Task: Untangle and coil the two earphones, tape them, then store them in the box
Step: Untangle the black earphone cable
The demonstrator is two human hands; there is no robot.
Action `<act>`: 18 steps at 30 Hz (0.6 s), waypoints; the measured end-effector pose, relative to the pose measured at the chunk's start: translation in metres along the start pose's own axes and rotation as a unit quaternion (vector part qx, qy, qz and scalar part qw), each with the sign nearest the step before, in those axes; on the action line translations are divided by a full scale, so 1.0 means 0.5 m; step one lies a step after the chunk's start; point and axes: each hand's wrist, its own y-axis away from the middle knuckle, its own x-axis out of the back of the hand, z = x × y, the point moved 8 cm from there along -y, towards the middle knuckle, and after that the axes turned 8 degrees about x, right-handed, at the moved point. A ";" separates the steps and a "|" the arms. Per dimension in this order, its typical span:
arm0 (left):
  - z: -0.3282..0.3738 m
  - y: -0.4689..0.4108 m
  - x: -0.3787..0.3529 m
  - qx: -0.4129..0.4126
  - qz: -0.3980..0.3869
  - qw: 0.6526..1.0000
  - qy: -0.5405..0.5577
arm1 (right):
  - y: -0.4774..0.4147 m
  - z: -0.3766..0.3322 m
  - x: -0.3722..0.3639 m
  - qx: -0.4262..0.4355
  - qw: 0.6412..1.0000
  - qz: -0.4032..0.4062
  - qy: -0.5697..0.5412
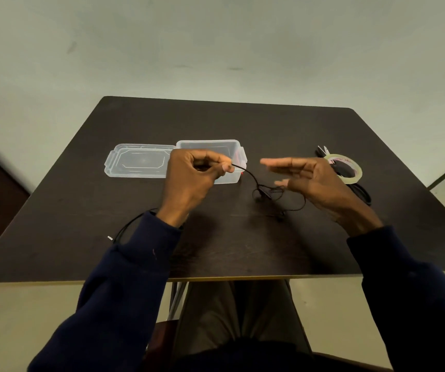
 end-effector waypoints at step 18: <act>-0.022 -0.026 0.130 0.085 0.051 0.994 0.052 | 0.001 0.033 -0.066 0.015 0.999 0.023 0.035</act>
